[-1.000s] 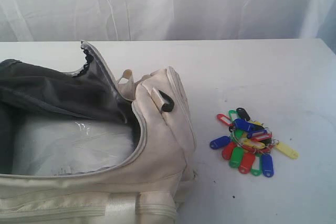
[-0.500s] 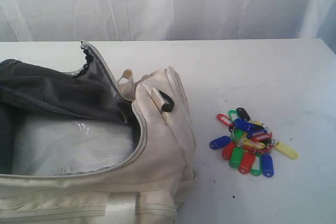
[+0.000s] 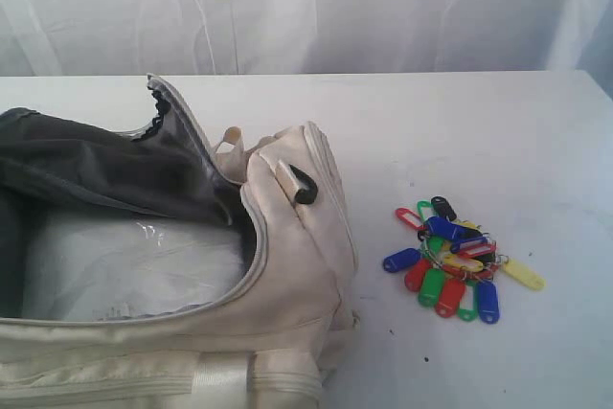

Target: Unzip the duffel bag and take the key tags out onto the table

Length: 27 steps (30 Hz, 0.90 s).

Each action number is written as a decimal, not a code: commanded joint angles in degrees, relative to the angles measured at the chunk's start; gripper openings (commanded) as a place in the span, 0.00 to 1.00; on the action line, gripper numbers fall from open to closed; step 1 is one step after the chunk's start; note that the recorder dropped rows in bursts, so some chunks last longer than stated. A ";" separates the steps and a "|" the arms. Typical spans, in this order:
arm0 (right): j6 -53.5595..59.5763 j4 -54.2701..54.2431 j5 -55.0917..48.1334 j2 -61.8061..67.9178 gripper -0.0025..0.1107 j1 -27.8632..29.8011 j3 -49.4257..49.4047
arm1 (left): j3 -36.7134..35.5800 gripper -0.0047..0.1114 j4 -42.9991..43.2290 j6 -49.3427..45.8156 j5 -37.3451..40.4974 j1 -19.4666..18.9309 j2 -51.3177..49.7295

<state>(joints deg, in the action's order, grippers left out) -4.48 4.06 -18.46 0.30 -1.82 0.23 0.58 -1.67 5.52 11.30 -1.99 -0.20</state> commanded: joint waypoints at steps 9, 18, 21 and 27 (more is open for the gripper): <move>3.45 -2.34 -0.28 -0.30 0.02 0.22 -0.23 | -0.58 0.04 -0.51 0.33 1.53 0.52 0.20; 9.09 -4.06 -0.16 -0.30 0.02 -5.33 -0.23 | -0.58 0.04 -0.51 0.33 1.53 0.52 0.20; 9.76 -4.06 -0.16 -0.30 0.02 -7.08 -0.23 | -0.58 0.04 -0.51 0.33 1.53 0.52 0.20; 9.66 -4.06 0.21 -0.30 0.02 -7.11 -0.23 | -0.58 0.04 -0.51 0.33 1.53 0.52 0.20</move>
<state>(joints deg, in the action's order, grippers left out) 4.48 0.00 -18.95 0.30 -8.69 0.23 0.58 -1.67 5.52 11.30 -1.99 -0.20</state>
